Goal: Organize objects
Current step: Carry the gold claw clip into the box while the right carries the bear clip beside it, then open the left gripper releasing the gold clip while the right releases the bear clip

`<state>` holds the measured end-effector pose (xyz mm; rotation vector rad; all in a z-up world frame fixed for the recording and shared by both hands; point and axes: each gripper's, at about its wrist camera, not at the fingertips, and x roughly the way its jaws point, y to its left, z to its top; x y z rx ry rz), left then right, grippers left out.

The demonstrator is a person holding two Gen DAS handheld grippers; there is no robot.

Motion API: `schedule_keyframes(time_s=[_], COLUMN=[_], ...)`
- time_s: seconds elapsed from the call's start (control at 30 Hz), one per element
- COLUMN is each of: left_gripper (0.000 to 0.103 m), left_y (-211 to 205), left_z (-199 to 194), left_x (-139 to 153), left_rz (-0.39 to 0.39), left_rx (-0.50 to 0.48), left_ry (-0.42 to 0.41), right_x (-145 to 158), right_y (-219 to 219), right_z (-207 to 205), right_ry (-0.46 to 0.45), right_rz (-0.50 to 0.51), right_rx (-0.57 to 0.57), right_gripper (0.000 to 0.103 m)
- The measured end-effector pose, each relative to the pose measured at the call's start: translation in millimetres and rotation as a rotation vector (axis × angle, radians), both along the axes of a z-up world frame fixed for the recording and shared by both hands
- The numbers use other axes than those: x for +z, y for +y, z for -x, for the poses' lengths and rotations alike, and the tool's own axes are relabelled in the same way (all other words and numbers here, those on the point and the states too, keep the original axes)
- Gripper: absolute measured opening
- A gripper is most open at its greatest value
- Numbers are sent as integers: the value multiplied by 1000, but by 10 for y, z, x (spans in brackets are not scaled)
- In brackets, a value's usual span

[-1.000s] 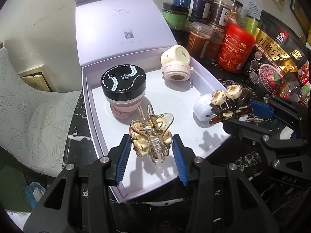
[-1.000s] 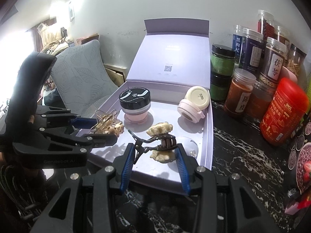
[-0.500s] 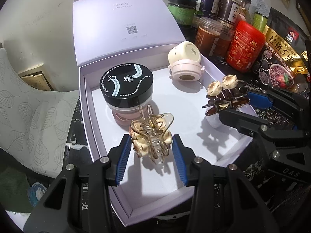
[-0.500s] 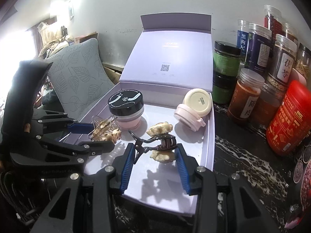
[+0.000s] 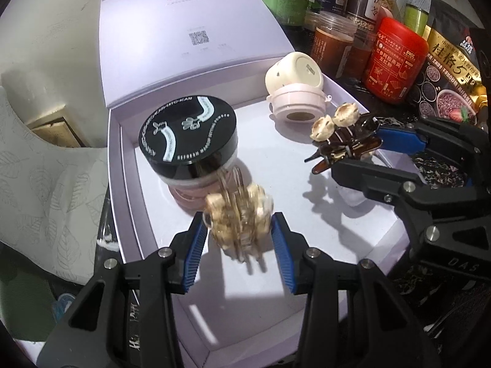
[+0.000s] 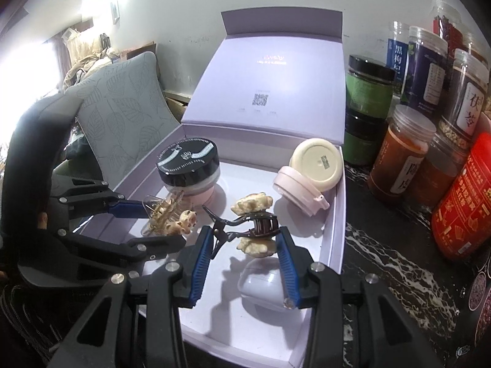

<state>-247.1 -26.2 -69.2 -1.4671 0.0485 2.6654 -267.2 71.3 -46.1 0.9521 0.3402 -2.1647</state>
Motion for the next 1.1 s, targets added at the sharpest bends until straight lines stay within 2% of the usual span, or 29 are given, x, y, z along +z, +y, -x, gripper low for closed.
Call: schedule_keyframes(time_s=[0.2,0.77,1.1], left_gripper=[41,42,42], left_y=[21,17,-5], left_z=[1,9,-69], left_x=[-21,-37,85], left_rz=[9,17,20], left_rx=[3,12,24], left_ry=[5,5,24], right_x=[-64,-66,24], right_y=[-17,-22,36], right_z=[49,18,-16], right_ry=[-19,2,15], right_rz=[-16,-41,-35], right_rx=[-1,-17,-51], right_gripper=[43,43,46])
